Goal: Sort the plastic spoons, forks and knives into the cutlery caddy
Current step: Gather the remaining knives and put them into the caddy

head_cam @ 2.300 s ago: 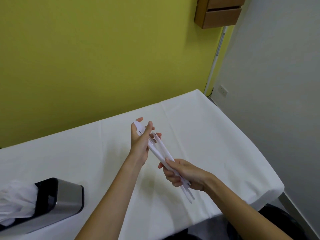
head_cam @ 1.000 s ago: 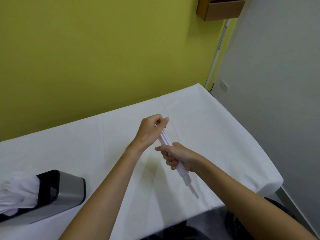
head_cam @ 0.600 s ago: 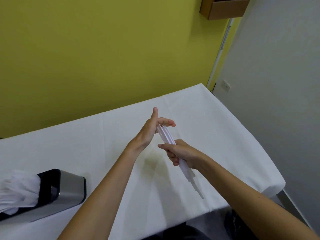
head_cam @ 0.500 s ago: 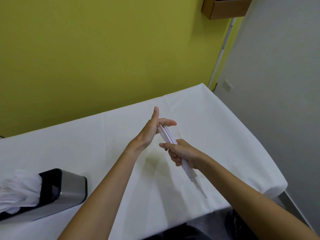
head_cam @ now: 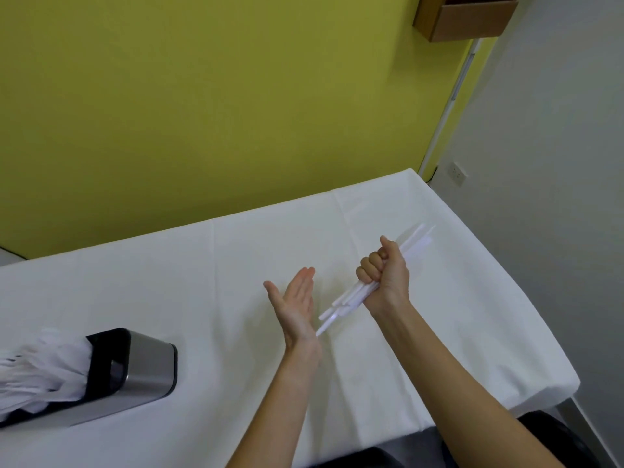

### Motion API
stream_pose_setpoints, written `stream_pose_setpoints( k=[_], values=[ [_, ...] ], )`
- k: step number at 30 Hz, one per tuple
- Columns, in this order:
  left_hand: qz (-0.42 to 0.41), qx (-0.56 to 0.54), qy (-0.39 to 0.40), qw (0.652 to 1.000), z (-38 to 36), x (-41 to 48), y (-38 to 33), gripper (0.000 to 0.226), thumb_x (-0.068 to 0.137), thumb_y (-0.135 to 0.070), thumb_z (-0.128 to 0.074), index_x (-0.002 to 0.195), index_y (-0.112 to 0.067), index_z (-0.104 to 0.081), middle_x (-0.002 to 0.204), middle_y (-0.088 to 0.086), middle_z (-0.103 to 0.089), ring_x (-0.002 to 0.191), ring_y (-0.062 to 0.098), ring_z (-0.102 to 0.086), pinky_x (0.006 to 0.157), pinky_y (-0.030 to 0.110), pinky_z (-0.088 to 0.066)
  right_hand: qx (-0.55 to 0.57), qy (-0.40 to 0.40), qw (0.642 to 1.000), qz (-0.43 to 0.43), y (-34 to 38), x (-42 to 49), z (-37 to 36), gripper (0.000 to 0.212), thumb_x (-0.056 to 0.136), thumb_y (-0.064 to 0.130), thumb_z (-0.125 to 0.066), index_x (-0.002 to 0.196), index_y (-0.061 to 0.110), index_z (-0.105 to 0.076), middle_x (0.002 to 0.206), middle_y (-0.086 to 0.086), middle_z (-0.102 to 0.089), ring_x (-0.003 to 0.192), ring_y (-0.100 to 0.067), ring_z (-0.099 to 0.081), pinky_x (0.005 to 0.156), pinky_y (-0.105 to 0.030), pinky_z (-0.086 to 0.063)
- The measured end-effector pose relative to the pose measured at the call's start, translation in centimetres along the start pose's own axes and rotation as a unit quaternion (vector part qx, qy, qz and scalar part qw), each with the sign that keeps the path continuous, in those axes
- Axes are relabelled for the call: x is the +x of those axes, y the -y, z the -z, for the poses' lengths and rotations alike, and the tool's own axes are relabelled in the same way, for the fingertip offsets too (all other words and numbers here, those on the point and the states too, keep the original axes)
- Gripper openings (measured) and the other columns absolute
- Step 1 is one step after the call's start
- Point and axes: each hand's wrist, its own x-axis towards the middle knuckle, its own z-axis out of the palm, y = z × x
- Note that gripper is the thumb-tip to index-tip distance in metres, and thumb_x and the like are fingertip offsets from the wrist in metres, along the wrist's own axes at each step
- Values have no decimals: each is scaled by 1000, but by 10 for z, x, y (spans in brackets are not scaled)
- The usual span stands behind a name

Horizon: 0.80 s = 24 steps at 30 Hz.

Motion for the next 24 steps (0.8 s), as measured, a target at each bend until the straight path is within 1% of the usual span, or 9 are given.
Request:
stream_pose_setpoints(
  k=[3, 5, 9, 14, 20, 22, 24],
  values=[
    [5, -67, -17, 998, 3, 4, -5, 79, 94, -65, -7, 125, -10, -55, 130, 7, -61, 132, 20, -46, 115, 33, -27, 15, -1, 1000, -4, -6, -6, 1, 45, 90, 15, -55, 55, 20, -27, 40, 8, -21, 32, -8, -20, 34, -19, -20],
    [5, -82, -1, 997, -1, 5, -9, 81, 93, -66, -7, 127, -9, -54, 130, 7, -60, 132, 20, -45, 115, 32, -27, 21, 7, 1000, -14, -13, -12, 2, 44, 90, 15, -54, 56, 20, -27, 40, 8, -21, 32, -8, -21, 34, -19, -21],
    [-1, -62, 23, 998, -18, 2, -10, 85, 92, -67, -5, 132, -9, -52, 134, 6, -58, 133, 17, -44, 116, 31, -23, 27, 17, 999, -21, -25, -23, 0, 43, 90, 15, -54, 57, 19, -28, 42, 7, -21, 33, -8, -21, 35, -19, -22],
    [-6, -33, 43, 999, -24, 3, -12, 87, 91, -69, -4, 137, -12, -50, 136, 2, -58, 134, 15, -43, 117, 32, -22, -18, 41, 999, 10, -27, -32, -5, 45, 90, 15, -54, 54, 19, -29, 42, 6, -22, 34, -9, -21, 36, -20, -22],
    [-36, 7, 61, 997, -18, 1, -16, 82, 94, -64, -4, 137, -11, -49, 136, 1, -57, 135, 12, -42, 118, 30, -19, -59, 64, 996, 6, -26, -31, -8, 44, 92, 13, -51, 56, 19, -26, 43, 6, -20, 35, -8, -19, 36, -20, -21],
    [-54, 32, 77, 995, -13, 6, -28, 76, 96, -60, -5, 133, -12, -50, 136, 2, -57, 135, 11, -42, 118, 30, -20, -105, 91, 990, -5, -25, -31, -8, 45, 92, 12, -51, 56, 20, -25, 44, 5, -19, 35, -9, -18, 36, -20, -19],
    [-66, 71, 118, 988, -14, 15, -48, 73, 97, -58, -4, 130, -14, -52, 136, 2, -57, 133, 11, -45, 116, 31, -24, -185, 130, 974, -31, -23, -34, -5, 45, 92, 11, -52, 55, 20, -26, 45, 5, -18, 37, -9, -17, 37, -20, -17]
  ],
)
